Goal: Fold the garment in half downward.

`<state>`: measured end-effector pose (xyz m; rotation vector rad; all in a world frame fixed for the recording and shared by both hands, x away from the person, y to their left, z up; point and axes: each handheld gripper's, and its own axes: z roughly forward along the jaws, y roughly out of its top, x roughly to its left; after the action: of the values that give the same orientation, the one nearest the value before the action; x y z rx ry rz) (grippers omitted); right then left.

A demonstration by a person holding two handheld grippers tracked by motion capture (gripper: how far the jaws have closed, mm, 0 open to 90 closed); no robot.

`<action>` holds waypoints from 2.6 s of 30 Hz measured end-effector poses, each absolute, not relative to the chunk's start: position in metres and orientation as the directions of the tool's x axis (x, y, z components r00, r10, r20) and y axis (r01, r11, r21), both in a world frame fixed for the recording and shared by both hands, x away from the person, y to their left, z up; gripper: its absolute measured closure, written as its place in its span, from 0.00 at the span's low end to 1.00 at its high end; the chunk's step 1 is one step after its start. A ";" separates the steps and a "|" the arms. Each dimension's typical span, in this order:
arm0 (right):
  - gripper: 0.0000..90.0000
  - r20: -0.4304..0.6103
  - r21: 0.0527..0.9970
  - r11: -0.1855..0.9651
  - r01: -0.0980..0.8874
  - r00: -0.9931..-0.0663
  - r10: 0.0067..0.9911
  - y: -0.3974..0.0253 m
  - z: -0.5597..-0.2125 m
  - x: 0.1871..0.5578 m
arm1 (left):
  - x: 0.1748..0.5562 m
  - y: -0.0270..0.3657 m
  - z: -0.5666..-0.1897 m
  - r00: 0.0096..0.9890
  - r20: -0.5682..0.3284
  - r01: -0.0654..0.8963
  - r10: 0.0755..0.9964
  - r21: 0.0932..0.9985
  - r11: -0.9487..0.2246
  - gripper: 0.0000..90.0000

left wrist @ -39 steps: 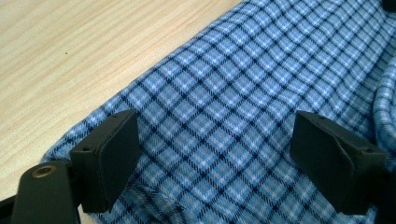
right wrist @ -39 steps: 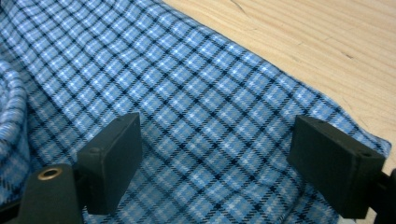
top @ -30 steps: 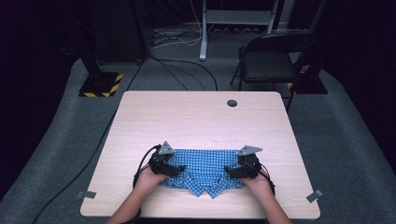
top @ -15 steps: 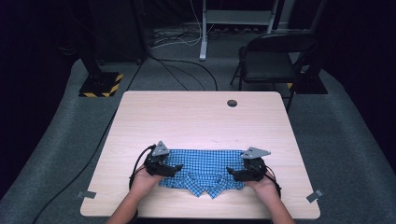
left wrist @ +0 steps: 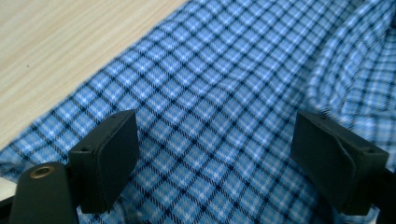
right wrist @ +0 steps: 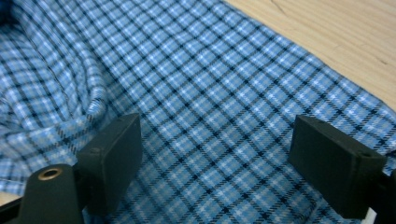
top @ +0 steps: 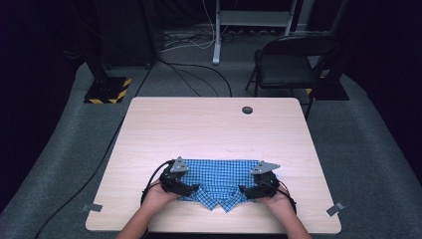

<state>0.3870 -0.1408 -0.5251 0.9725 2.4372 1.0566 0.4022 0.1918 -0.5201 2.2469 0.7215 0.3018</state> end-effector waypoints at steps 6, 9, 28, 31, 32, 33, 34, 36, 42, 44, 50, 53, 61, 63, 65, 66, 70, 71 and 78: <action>0.19 -0.043 0.721 0.528 0.448 -0.732 0.680 -0.142 -0.528 0.388 | 0.402 0.190 -0.527 0.818 0.032 0.385 0.574 0.712 -0.588 0.17; 0.19 -0.037 0.723 0.521 0.454 -0.728 0.685 -0.145 -0.528 0.388 | 0.401 0.188 -0.526 0.817 0.043 0.382 0.575 0.706 -0.596 0.17; 0.17 0.013 0.777 0.435 0.454 -0.704 0.710 -0.139 -0.510 0.392 | 0.401 0.190 -0.514 0.820 -0.002 0.389 0.572 0.736 -0.554 0.15; 0.19 0.021 0.761 0.439 0.477 -0.696 0.718 -0.132 -0.509 0.400 | 0.405 0.188 -0.515 0.818 -0.006 0.393 0.576 0.737 -0.550 0.15; 0.19 0.022 0.752 0.444 0.487 -0.692 0.721 -0.130 -0.510 0.403 | 0.406 0.188 -0.514 0.818 -0.007 0.392 0.575 0.739 -0.548 0.15; 0.20 0.021 0.745 0.447 0.495 -0.687 0.726 -0.129 -0.511 0.405 | 0.408 0.187 -0.514 0.817 -0.015 0.396 0.576 0.741 -0.543 0.15; 0.20 0.022 0.739 0.450 0.501 -0.685 0.728 -0.127 -0.512 0.407 | 0.410 0.186 -0.514 0.818 -0.022 0.399 0.574 0.741 -0.540 0.15; 0.21 0.037 0.730 0.444 0.520 -0.678 0.734 -0.126 -0.515 0.412 | 0.413 0.186 -0.517 0.817 -0.032 0.411 0.575 0.732 -0.543 0.15; 0.23 0.032 0.712 0.457 0.533 -0.675 0.737 -0.125 -0.521 0.417 | 0.414 0.188 -0.523 0.815 -0.035 0.416 0.578 0.729 -0.543 0.15; 0.23 0.020 0.706 0.468 0.531 -0.676 0.736 -0.123 -0.521 0.418 | 0.414 0.189 -0.523 0.813 -0.038 0.420 0.581 0.729 -0.540 0.15; 0.23 0.014 0.695 0.477 0.538 -0.673 0.739 -0.122 -0.519 0.418 | 0.414 0.190 -0.522 0.809 -0.030 0.420 0.587 0.728 -0.541 0.16; 0.22 0.024 0.709 0.462 0.532 -0.674 0.739 -0.122 -0.515 0.417 | 0.413 0.191 -0.516 0.803 -0.046 0.424 0.595 0.745 -0.515 0.17; 0.21 0.080 0.742 0.416 0.526 -0.685 0.725 -0.112 -0.497 0.417 | 0.415 0.193 -0.504 0.788 -0.057 0.430 0.614 0.765 -0.481 0.16; 0.21 0.087 0.744 0.420 0.519 -0.698 0.710 -0.104 -0.494 0.417 | 0.414 0.192 -0.505 0.788 -0.057 0.431 0.614 0.763 -0.482 0.16; 0.21 0.079 0.741 0.436 0.510 -0.712 0.698 -0.095 -0.493 0.419 | 0.414 0.193 -0.507 0.790 -0.051 0.429 0.611 0.757 -0.493 0.16; 0.22 0.075 0.738 0.444 0.507 -0.717 0.693 -0.091 -0.493 0.420 | 0.413 0.192 -0.508 0.789 -0.051 0.431 0.612 0.757 -0.492 0.16; 0.22 0.076 0.727 0.459 0.511 -0.724 0.686 -0.077 -0.496 0.425 | 0.412 0.193 -0.512 0.793 -0.045 0.429 0.607 0.748 -0.506 0.16; 0.23 0.076 0.722 0.463 0.514 -0.725 0.685 -0.074 -0.497 0.426 | 0.413 0.194 -0.513 0.794 -0.044 0.430 0.607 0.746 -0.508 0.16; 0.23 0.073 0.668 0.512 0.540 -0.732 0.678 -0.058 -0.508 0.434 | 0.415 0.197 -0.519 0.787 -0.054 0.445 0.614 0.740 -0.505 0.16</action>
<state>0.4336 -0.0579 -0.5084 1.0426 2.5547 1.0243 0.4151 0.1970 -0.5189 2.1866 0.7818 0.2754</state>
